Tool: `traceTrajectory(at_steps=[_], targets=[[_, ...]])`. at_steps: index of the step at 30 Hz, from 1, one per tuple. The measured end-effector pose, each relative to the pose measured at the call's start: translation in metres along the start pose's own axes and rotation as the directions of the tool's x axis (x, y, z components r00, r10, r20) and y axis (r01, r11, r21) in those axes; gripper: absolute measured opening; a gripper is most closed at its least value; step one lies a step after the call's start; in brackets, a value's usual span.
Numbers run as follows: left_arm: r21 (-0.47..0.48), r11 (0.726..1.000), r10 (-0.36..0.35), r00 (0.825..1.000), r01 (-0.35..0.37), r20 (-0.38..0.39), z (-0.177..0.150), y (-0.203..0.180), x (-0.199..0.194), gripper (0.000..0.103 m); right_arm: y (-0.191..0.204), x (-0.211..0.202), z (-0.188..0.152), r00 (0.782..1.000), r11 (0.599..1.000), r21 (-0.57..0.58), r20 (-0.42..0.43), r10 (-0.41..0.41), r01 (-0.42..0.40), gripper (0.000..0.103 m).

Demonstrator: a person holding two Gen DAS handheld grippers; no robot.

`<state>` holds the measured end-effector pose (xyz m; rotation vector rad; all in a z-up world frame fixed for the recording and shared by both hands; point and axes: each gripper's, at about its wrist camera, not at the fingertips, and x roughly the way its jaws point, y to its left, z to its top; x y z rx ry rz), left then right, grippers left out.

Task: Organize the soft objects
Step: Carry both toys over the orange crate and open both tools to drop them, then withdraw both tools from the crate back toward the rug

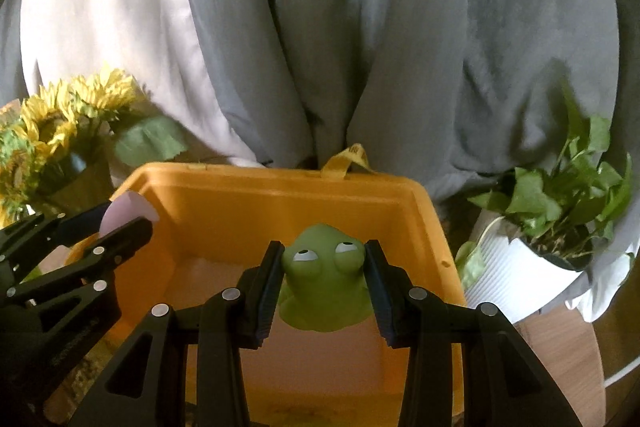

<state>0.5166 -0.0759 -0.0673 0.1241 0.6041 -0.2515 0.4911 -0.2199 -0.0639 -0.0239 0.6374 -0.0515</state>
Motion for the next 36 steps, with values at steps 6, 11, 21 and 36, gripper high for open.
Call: traceTrajectory(at_steps=[6, 11, 21, 36], targets=[[-0.016, 1.000, -0.022, 0.999, 0.022, -0.028, -0.002, -0.001, 0.009, 0.056, -0.002, 0.006, 0.001, 1.000, 1.000, 0.011, -0.017, 0.014, -0.013, 0.053], [-0.015, 1.000, -0.016, 1.000, 0.016, -0.022, -0.002, -0.003, 0.005, 0.059, -0.005, 0.002, 0.000, 1.000, 1.000, 0.019, -0.009, 0.000, 0.000, 0.053], [-0.020, 1.000, 0.024, 0.999, -0.024, 0.042, -0.003, -0.002, -0.046, 0.070, -0.010, -0.028, -0.005, 1.000, 0.998, 0.056, 0.026, 0.002, -0.004, 0.053], [-0.060, 0.994, 0.092, 0.991, -0.086, 0.102, -0.021, 0.000, -0.136, 0.093, -0.008, -0.120, -0.021, 0.992, 0.995, 0.091, 0.120, -0.044, 0.033, 0.068]])
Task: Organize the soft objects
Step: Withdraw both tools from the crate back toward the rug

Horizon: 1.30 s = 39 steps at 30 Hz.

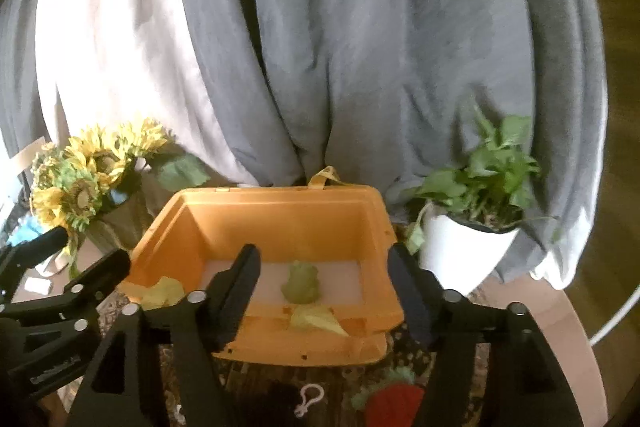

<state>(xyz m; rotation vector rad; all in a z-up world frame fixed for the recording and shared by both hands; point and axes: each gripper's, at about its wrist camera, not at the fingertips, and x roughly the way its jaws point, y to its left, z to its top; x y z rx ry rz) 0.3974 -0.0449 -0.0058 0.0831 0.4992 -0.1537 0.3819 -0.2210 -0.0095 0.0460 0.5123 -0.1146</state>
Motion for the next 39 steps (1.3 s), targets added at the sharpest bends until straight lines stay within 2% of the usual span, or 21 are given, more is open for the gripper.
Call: traceTrajectory(at_steps=[4, 16, 24, 30, 39], targets=[[0.024, 1.000, 0.007, 1.000, -0.007, 0.029, -0.004, -0.001, -0.025, 0.095, 0.000, -0.023, -0.005, 1.000, 1.000, 0.007, 0.010, -0.023, 0.023, 0.069], [0.064, 0.996, -0.059, 0.996, 0.055, 0.064, -0.029, 0.003, -0.084, 0.095, 0.001, -0.097, -0.037, 0.991, 0.988, 0.094, 0.040, -0.129, 0.125, 0.069], [0.075, 0.992, -0.106, 0.994, 0.103, 0.040, -0.052, 0.000, -0.106, 0.095, 0.002, -0.133, -0.063, 0.981, 0.975, 0.126, 0.042, -0.189, 0.183, 0.069], [0.043, 0.994, -0.099, 0.995, 0.098, 0.007, -0.074, -0.008, -0.119, 0.095, -0.003, -0.151, -0.078, 0.978, 0.972, 0.132, 0.046, -0.202, 0.195, 0.069], [0.004, 0.999, -0.040, 0.998, 0.041, -0.056, -0.111, -0.032, -0.129, 0.095, -0.025, -0.154, -0.108, 0.992, 0.988, 0.097, -0.020, -0.122, 0.123, 0.069]])
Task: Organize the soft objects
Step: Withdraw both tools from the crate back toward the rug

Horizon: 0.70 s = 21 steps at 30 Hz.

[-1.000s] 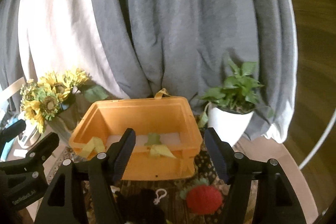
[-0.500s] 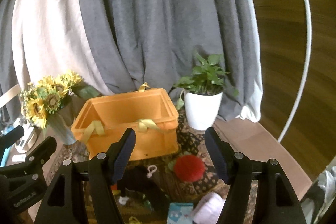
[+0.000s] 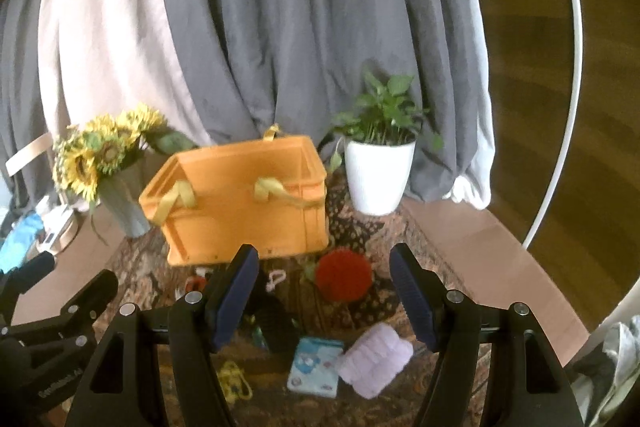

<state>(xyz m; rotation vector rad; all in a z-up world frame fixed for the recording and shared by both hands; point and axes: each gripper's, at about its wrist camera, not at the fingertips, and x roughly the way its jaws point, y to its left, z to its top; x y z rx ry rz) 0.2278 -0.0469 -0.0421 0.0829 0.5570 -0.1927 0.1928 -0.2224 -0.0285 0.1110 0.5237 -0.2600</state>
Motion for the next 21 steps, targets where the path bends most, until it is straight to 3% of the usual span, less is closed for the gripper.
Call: traceTrajectory(at_steps=[10, 21], targets=[[-0.057, 0.997, 0.044, 0.995, -0.049, -0.091, -0.037, -0.028, 0.003, 0.095, -0.027, 0.012, -0.031, 0.993, 0.996, -0.040, -0.098, 0.073, -0.077, 0.069], [-0.078, 0.994, 0.063, 0.980, -0.079, -0.191, -0.070, -0.055, 0.026, 0.095, -0.050, 0.037, -0.058, 0.976, 0.989, -0.100, -0.201, 0.090, -0.112, 0.069]])
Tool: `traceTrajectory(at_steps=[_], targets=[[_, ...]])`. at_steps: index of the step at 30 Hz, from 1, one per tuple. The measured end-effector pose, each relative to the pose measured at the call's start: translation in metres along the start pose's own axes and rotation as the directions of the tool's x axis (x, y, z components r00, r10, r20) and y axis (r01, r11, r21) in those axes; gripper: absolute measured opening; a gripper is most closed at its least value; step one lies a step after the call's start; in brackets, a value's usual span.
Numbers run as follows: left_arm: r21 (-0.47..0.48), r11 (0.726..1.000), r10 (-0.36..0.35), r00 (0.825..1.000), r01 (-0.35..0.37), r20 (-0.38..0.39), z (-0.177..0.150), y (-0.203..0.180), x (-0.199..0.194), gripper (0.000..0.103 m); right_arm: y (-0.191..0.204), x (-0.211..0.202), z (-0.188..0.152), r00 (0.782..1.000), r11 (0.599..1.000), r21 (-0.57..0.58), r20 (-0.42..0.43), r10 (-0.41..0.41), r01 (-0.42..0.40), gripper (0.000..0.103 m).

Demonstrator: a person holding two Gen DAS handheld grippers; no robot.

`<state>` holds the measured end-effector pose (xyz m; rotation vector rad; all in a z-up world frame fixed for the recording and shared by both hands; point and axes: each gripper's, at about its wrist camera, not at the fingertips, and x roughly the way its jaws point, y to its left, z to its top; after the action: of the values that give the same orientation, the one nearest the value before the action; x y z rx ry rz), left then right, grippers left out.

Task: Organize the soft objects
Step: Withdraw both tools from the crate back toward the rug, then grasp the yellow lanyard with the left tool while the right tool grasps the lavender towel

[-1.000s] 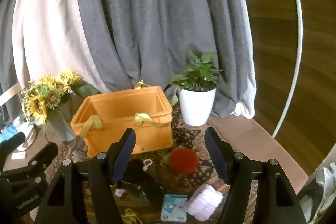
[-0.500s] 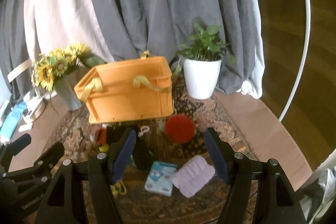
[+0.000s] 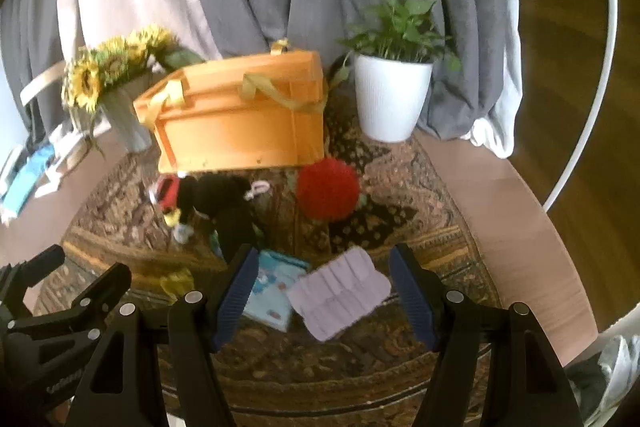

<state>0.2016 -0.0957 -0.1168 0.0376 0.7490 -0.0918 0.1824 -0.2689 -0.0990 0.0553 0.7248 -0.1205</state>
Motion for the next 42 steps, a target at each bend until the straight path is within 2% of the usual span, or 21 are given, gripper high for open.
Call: traceTrajectory(at_steps=[10, 21, 29, 35, 39, 42], targets=[[-0.011, 0.999, 0.033, 0.998, -0.033, -0.055, -0.021, -0.011, 0.029, 0.092, -0.005, 0.028, -0.017, 0.997, 0.997, -0.080, -0.078, 0.006, -0.012, 0.069], [-0.014, 1.000, 0.022, 0.994, -0.024, -0.106, -0.029, -0.017, 0.057, 0.089, -0.004, 0.051, -0.023, 0.991, 0.987, -0.157, -0.137, 0.011, -0.033, 0.069], [0.006, 1.000, 0.021, 0.992, -0.020, -0.128, -0.033, -0.024, 0.074, 0.085, -0.010, 0.072, -0.025, 0.981, 0.986, -0.160, -0.192, 0.022, -0.053, 0.069], [0.004, 1.000, 0.023, 0.990, -0.023, -0.137, -0.034, -0.023, 0.087, 0.077, -0.012, 0.082, -0.027, 0.982, 0.986, -0.160, -0.189, 0.023, -0.054, 0.074], [0.007, 1.000, 0.026, 0.990, -0.026, -0.139, -0.036, -0.023, 0.095, 0.075, -0.012, 0.088, -0.027, 0.983, 0.985, -0.166, -0.181, 0.020, -0.051, 0.074], [0.005, 1.000, 0.029, 0.989, -0.028, -0.144, -0.038, -0.023, 0.099, 0.074, -0.014, 0.092, -0.027, 0.983, 0.987, -0.152, -0.180, 0.020, -0.048, 0.079]])
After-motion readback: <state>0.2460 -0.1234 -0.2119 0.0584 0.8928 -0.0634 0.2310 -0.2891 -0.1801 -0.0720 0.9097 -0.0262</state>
